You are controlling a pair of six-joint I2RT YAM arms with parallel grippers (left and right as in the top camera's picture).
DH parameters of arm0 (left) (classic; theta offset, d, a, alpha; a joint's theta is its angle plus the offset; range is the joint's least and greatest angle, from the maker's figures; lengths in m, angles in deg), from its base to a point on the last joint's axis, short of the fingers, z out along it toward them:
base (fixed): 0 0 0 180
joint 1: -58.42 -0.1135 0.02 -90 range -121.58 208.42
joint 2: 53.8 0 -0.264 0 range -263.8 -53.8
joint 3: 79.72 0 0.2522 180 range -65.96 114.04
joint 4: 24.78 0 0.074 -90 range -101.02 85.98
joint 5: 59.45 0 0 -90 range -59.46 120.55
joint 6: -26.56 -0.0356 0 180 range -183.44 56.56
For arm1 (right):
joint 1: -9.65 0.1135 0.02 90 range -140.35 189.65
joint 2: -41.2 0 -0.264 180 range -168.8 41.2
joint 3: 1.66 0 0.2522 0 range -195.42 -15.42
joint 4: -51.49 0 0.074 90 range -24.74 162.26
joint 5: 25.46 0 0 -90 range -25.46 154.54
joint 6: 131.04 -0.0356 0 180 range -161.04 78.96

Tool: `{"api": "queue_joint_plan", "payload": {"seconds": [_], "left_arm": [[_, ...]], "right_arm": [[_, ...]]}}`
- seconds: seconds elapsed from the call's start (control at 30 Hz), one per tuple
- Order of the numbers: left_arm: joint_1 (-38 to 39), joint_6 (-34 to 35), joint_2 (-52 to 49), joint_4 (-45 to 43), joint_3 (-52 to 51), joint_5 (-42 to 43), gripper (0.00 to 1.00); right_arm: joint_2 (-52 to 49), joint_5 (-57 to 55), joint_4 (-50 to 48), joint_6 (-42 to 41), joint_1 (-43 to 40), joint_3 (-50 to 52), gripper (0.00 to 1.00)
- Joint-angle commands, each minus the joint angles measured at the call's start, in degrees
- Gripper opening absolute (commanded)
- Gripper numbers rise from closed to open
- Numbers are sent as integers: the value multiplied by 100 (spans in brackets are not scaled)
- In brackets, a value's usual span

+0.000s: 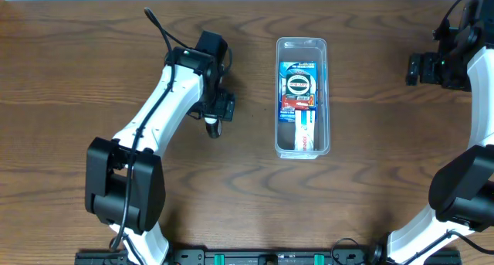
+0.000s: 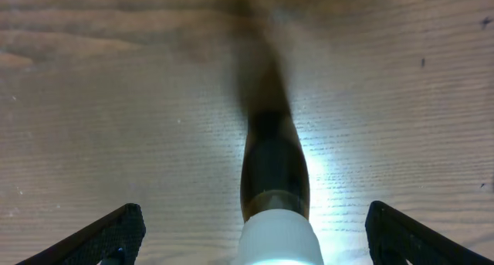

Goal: Pack container
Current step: 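Move the left gripper to the white-capped bottle and grasp it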

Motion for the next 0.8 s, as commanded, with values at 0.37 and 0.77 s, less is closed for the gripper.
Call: {"api": "queue_joint_plan", "payload": {"seconds": [0.37, 0.77], "left_arm": [[-4, 356, -66, -297, -590, 297, 93], [-4, 350, -118, -531, -667, 297, 93]], "right_arm": [[-39, 20, -15, 61, -42, 0, 99], [-39, 20, -15, 61, -42, 0, 99]]}}
